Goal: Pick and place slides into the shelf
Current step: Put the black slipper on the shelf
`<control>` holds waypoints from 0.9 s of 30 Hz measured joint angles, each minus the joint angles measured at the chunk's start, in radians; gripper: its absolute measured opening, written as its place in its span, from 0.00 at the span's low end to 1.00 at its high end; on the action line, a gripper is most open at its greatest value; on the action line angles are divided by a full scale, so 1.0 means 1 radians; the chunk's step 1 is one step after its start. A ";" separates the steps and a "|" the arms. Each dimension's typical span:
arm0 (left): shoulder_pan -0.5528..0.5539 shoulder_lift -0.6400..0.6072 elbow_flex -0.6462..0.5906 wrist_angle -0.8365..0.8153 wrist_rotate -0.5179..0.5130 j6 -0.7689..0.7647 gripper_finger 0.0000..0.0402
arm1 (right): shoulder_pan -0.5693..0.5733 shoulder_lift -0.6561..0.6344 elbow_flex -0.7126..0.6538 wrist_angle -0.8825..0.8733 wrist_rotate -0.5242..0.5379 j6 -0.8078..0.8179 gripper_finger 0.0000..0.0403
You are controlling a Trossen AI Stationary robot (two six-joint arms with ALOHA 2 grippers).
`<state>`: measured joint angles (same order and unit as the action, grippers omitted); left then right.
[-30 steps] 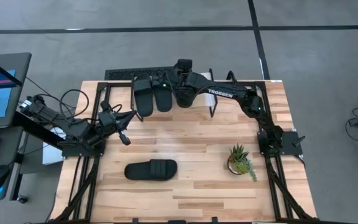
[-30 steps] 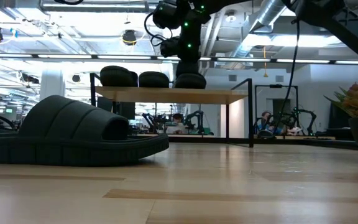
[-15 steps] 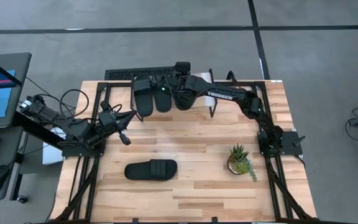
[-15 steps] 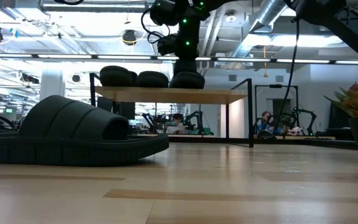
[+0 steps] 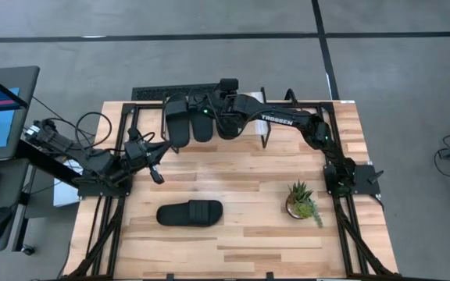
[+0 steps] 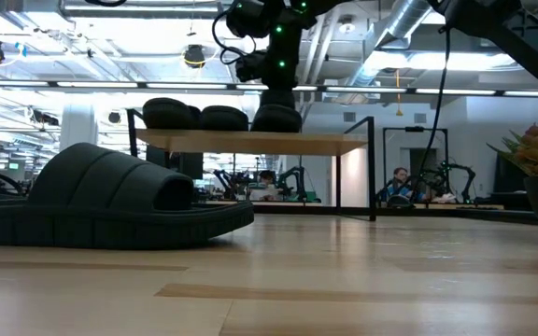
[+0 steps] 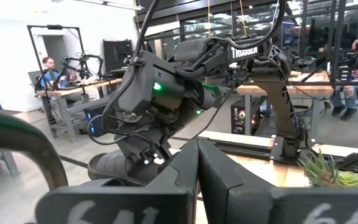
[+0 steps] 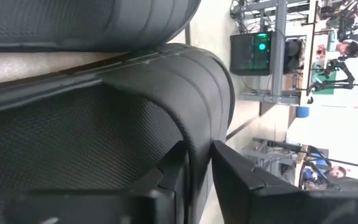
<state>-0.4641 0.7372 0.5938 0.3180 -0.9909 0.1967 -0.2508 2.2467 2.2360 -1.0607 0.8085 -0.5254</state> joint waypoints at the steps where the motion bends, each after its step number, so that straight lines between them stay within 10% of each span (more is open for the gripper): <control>1: 0.000 0.000 0.000 0.000 0.000 0.000 0.00 | 0.000 0.000 0.000 -0.005 0.000 -0.003 0.17; 27: 0.000 0.000 0.000 -0.085 -0.001 -0.081 0.00 | 0.040 -0.010 0.038 -0.174 0.003 0.009 0.54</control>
<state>-0.4637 0.7372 0.5934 0.2329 -0.9920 0.1158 -0.2112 2.2372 2.2744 -1.2350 0.8112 -0.5164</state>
